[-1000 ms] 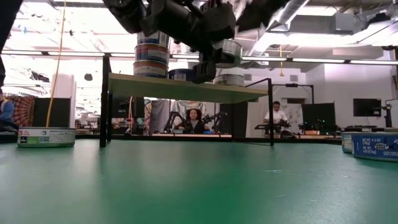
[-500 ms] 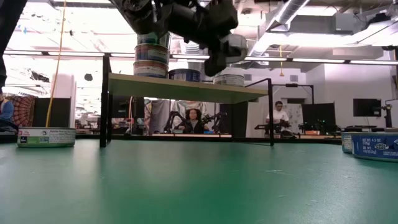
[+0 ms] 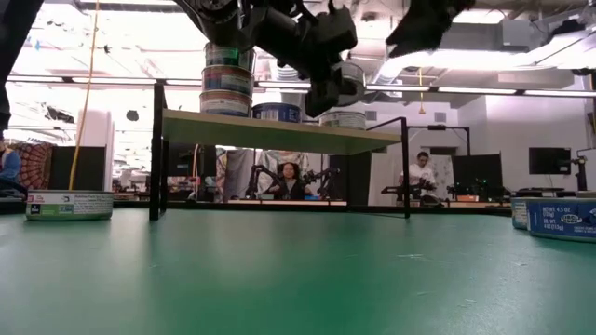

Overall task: Stack canned seafood by type on shelf
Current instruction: Stack the green white tuna can on top of the green white tuna can on the shelf

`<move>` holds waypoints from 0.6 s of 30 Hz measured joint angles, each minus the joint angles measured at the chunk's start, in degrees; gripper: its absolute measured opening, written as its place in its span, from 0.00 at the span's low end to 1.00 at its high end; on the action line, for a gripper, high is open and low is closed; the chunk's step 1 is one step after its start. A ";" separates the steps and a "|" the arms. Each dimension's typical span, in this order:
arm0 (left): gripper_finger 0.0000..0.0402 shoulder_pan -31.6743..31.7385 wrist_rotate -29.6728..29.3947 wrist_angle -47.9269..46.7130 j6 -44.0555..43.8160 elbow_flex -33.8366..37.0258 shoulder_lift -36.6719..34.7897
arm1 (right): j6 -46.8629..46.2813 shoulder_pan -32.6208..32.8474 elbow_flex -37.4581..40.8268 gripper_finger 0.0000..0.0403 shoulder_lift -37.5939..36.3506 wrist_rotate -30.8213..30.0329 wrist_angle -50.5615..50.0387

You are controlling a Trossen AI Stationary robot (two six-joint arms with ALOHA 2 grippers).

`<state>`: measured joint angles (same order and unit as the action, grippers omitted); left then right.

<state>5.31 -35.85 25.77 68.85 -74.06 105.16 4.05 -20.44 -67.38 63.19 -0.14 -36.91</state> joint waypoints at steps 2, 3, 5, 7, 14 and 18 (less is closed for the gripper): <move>0.31 -0.04 0.61 -0.23 -0.57 0.00 0.00 | -0.14 1.25 4.34 0.71 -0.85 0.00 5.71; 0.31 -0.04 0.65 -0.32 -0.88 0.00 0.00 | -0.12 1.83 6.26 0.71 -1.06 0.01 8.78; 0.31 -0.04 0.63 -0.36 -1.25 0.02 0.00 | 0.36 2.66 9.17 0.71 -1.08 0.00 14.01; 0.31 -0.11 0.61 -0.45 -1.44 0.04 0.00 | 0.71 3.14 11.28 0.71 -1.02 0.00 17.62; 0.32 -0.52 -0.17 -0.73 -2.49 0.09 -0.02 | 0.98 4.43 14.40 0.71 -0.36 -0.07 24.41; 0.37 -1.48 -2.40 -1.35 -2.57 0.09 -0.04 | 1.80 4.69 14.43 0.71 2.34 -0.28 26.17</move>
<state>3.83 -38.25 24.42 66.28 -73.97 105.12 5.85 -15.75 -52.95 65.53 -0.43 -10.74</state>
